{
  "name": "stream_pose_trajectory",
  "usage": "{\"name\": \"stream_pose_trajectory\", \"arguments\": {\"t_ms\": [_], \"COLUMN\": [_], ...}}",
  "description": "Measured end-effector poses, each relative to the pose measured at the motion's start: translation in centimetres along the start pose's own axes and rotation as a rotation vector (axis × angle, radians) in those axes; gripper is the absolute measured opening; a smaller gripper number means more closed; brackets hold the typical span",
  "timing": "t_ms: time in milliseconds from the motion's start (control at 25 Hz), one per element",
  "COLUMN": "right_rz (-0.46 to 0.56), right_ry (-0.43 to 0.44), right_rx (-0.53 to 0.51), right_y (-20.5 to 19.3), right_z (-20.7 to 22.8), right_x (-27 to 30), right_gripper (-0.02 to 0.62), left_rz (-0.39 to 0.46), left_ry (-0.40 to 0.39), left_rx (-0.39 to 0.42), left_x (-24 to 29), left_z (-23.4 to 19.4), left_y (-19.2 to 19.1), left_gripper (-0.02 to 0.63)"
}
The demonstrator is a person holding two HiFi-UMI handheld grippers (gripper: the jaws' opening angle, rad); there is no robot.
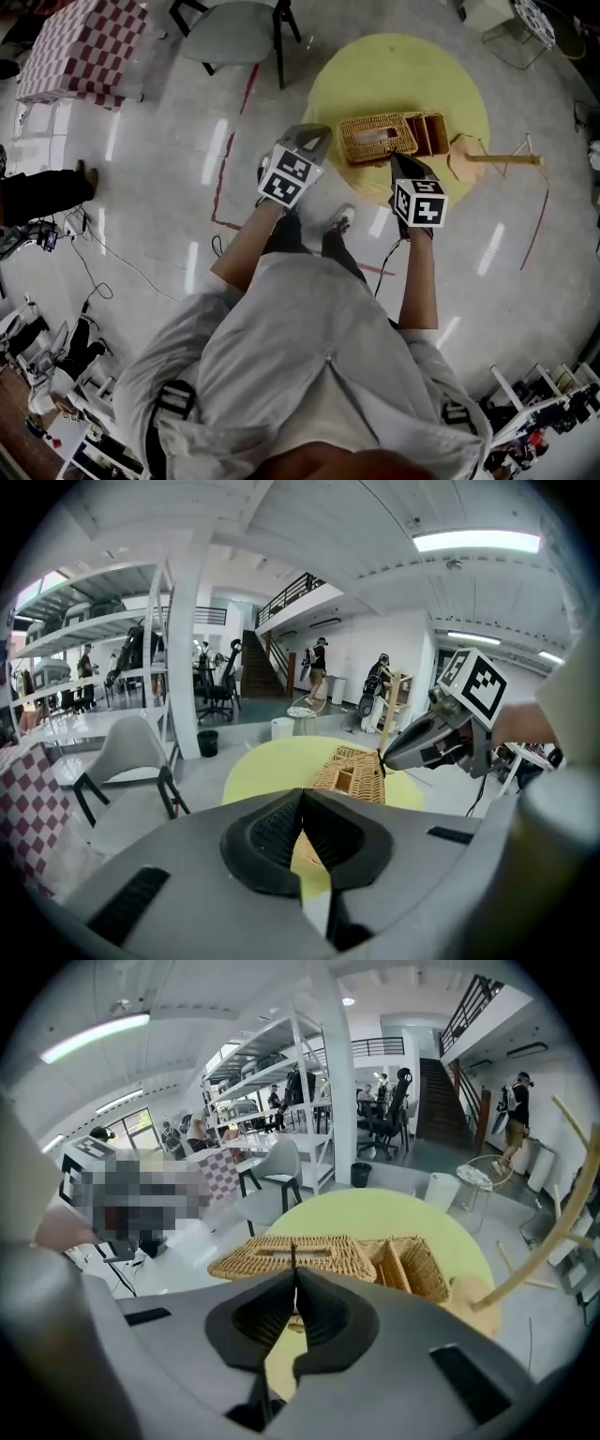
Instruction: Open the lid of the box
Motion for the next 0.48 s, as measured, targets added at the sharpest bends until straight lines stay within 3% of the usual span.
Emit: {"name": "stream_pose_trajectory", "arguments": {"t_ms": [480], "right_rz": [0.115], "right_ry": [0.0], "right_rx": [-0.048], "right_y": [9.5], "right_z": [1.3], "right_x": [2.1], "right_gripper": [0.029], "left_rz": [0.07], "left_ry": [0.065], "left_rx": [0.012], "left_x": [0.0], "left_z": [-4.7], "left_y": [4.7], "left_gripper": [0.029]}}
Point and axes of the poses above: the fingertips, and each gripper's own axes: x forward along the fingers, z to its right, y out of its top, the point moved 4 cm from there along -x, backward along the fingers, and after that the axes turned 3 degrees about z, right-handed, at the moved point
